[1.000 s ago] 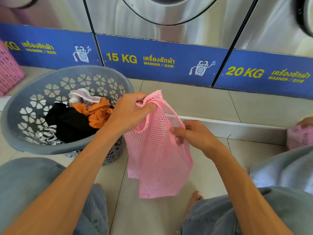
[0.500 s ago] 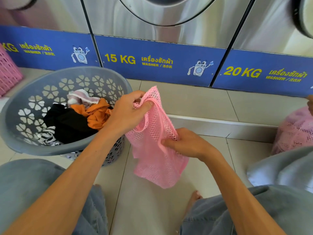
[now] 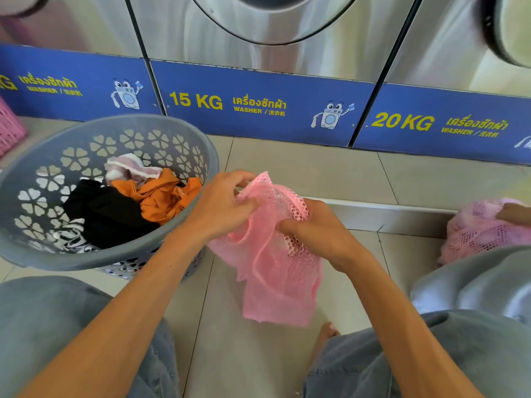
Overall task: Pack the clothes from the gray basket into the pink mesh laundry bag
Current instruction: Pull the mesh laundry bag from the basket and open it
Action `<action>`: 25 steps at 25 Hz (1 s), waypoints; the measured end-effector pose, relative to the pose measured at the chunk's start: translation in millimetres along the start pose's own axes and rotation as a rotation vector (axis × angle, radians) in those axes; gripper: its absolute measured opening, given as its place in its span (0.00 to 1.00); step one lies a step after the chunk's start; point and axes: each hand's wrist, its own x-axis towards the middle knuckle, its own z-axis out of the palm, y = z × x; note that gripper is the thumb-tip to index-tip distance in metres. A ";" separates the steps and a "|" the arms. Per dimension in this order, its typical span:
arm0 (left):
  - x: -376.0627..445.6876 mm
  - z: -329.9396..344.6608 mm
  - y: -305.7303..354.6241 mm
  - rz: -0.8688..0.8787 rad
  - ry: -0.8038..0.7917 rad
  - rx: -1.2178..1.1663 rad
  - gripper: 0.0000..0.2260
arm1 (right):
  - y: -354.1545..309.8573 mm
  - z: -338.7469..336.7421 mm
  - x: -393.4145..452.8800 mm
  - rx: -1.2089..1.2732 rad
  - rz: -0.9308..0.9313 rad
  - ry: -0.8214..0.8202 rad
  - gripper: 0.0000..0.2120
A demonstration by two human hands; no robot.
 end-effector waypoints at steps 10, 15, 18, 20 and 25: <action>-20.2 48.5 -16.0 -0.063 -0.342 0.173 0.30 | 4.5 13.7 5.7 0.582 0.229 -0.057 0.06; -19.1 52.3 -20.1 -0.009 -0.279 0.061 0.12 | -2.5 5.9 -2.6 0.598 0.195 -0.073 0.06; -8.0 38.3 -10.9 -0.168 -0.102 -0.168 0.08 | 0.5 -0.9 -5.2 0.284 0.130 -0.023 0.21; -1.4 28.1 -7.5 -0.189 0.000 -0.260 0.07 | 1.0 -2.1 -7.7 -0.002 0.061 -0.063 0.23; 5.6 16.4 -6.9 -0.126 0.061 -0.248 0.08 | 2.4 10.2 -1.2 -0.229 0.102 -0.141 0.07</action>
